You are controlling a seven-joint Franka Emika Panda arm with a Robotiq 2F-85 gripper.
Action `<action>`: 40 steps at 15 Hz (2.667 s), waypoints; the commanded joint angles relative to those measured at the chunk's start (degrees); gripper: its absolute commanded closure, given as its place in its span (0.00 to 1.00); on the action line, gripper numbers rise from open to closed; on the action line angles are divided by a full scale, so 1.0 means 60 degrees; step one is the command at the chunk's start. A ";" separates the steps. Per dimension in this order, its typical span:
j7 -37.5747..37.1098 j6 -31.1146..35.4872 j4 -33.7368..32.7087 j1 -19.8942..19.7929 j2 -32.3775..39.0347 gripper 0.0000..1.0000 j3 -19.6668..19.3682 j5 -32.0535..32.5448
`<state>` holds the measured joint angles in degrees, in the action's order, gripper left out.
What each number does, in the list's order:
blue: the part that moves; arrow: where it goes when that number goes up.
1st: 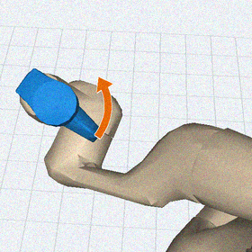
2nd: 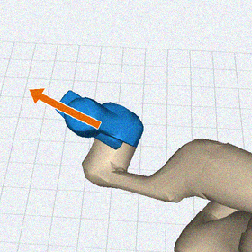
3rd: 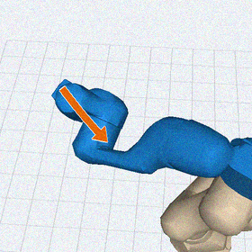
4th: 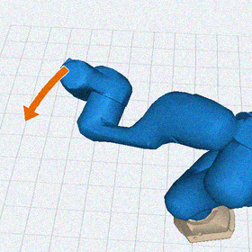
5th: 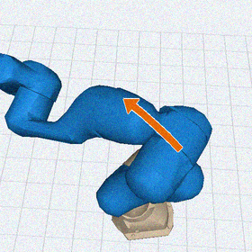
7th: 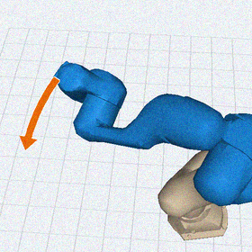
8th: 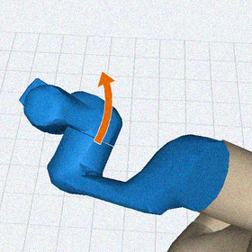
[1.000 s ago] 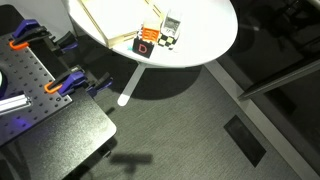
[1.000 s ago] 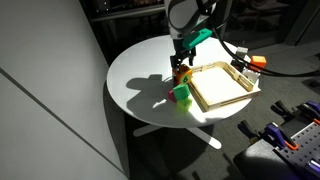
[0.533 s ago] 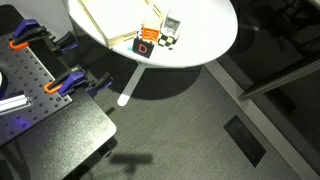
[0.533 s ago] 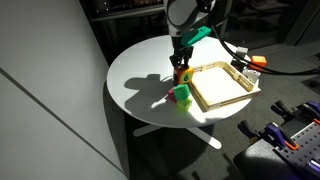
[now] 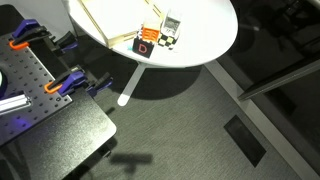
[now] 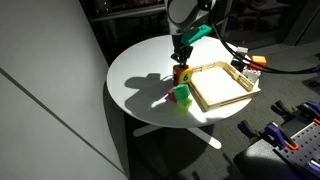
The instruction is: Put the plush block on the wooden tray
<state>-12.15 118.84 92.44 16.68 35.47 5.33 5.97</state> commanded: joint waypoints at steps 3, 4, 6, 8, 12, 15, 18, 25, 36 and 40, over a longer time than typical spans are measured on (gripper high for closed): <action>0.0043 -0.0161 0.0153 -0.0100 -0.0379 0.99 0.0103 -0.0227; 0.0029 -0.0171 0.0220 -0.0082 -0.0482 1.00 0.0105 -0.0211; 0.0000 -0.0195 0.0295 -0.0065 -0.0621 1.00 0.0114 -0.0194; -0.0021 -0.0240 0.0412 -0.0058 -0.0772 1.00 0.0125 -0.0189; -0.0096 -0.0286 0.0979 -0.0062 -0.1221 1.00 0.0109 -0.0129; -0.0137 -0.0217 0.1738 -0.0125 -0.1730 1.00 0.0093 -0.0118; -0.0155 -0.0147 0.2478 -0.0250 -0.2209 1.00 0.0072 -0.0145; -0.0650 0.0391 0.4260 -0.0783 -0.3392 1.00 -0.0178 -0.0080; -0.1093 0.1350 0.6013 -0.1309 -0.4982 0.30 -0.0326 -0.0260; -0.0751 0.1156 0.6039 -0.1326 -0.5431 0.01 -0.0186 -0.0601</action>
<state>-18.84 126.12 127.01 9.72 6.35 2.99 4.79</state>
